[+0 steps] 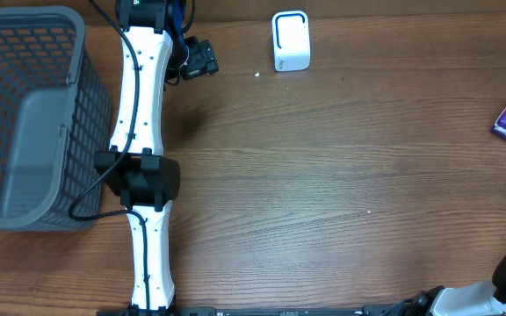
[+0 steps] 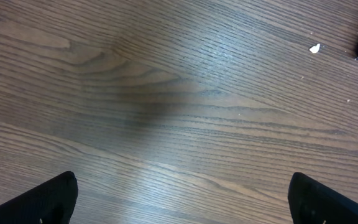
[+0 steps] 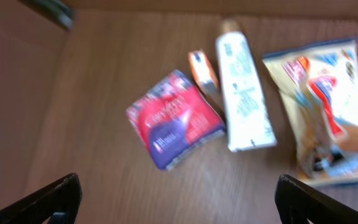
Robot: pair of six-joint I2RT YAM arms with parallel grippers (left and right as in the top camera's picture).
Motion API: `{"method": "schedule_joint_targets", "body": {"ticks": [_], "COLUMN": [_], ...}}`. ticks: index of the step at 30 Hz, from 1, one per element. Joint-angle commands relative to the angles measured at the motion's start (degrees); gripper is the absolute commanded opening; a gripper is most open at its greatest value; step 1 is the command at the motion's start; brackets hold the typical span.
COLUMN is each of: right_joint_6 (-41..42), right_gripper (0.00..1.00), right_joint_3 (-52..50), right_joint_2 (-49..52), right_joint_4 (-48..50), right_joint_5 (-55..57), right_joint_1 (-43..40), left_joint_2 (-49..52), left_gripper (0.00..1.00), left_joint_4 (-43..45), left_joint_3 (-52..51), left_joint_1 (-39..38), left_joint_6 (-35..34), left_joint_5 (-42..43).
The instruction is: Scan the item barcode
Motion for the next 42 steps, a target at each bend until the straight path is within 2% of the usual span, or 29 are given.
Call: {"method": "schedule_joint_targets", "body": {"ticks": [1,6,8,10,11,12,14,17,26,32,35,42], "right_joint_6": [2.6,2.9,2.9,2.9,2.9,2.9,2.9,2.9,2.9,2.9,-1.1,-5.5], "right_gripper": [1.0,0.98,0.83,0.49,0.42,0.29,0.17,0.05,0.04,0.04,0.04,0.04], "right_joint_3": [-2.3,-7.9,-9.7,-12.2,-12.6,-13.3,-14.0,-14.3,-14.4,-15.2,-15.2,-9.7], "right_joint_2": [0.4,2.3,4.2,7.4,8.1,9.5,11.6,13.9,22.2,24.2,24.2,23.8], "right_joint_4": [-1.0,1.7,2.9,4.7,4.9,5.6,7.1,8.2,9.1,11.4,13.9,11.3], "right_joint_5": [3.4,2.6,2.4,2.4,2.4,2.4,2.4,2.4,2.3,-6.6,-13.6,-14.0], "right_joint_1": [-3.3,-12.9,-16.6,-20.2,-20.9,-21.7,-22.4,-22.5,-22.4,-21.2,-19.2,-16.8], "left_joint_2": [-1.2,-1.2,-1.2,-1.2,-1.2,-1.2,-1.2,-1.2,-1.2,-1.2,-1.2,-1.2], "left_gripper": [1.0,0.99,1.0,1.0,1.0,0.99,1.0,1.0,1.0,1.0,1.0,1.0], "left_joint_4": [-0.6,-0.7,-0.7,-0.7,-0.7,-0.7,-0.7,-0.7,-0.7,-0.3,-0.3,-0.7], "left_joint_3": [0.3,0.3,0.3,0.3,0.3,0.3,0.3,0.3,0.3,0.3,0.3,0.3], "left_joint_1": [0.2,0.2,0.2,0.2,0.2,0.2,0.2,0.2,0.2,0.2,0.2,0.2], "left_joint_6": [-0.7,-0.7,-0.7,-0.7,-0.7,-0.7,-0.7,-0.7,-0.7,-0.7,-0.7,-0.5], "left_joint_5": [0.5,0.5,0.5,0.5,0.5,0.5,0.5,0.5,0.4,0.5,0.4,0.4]}}
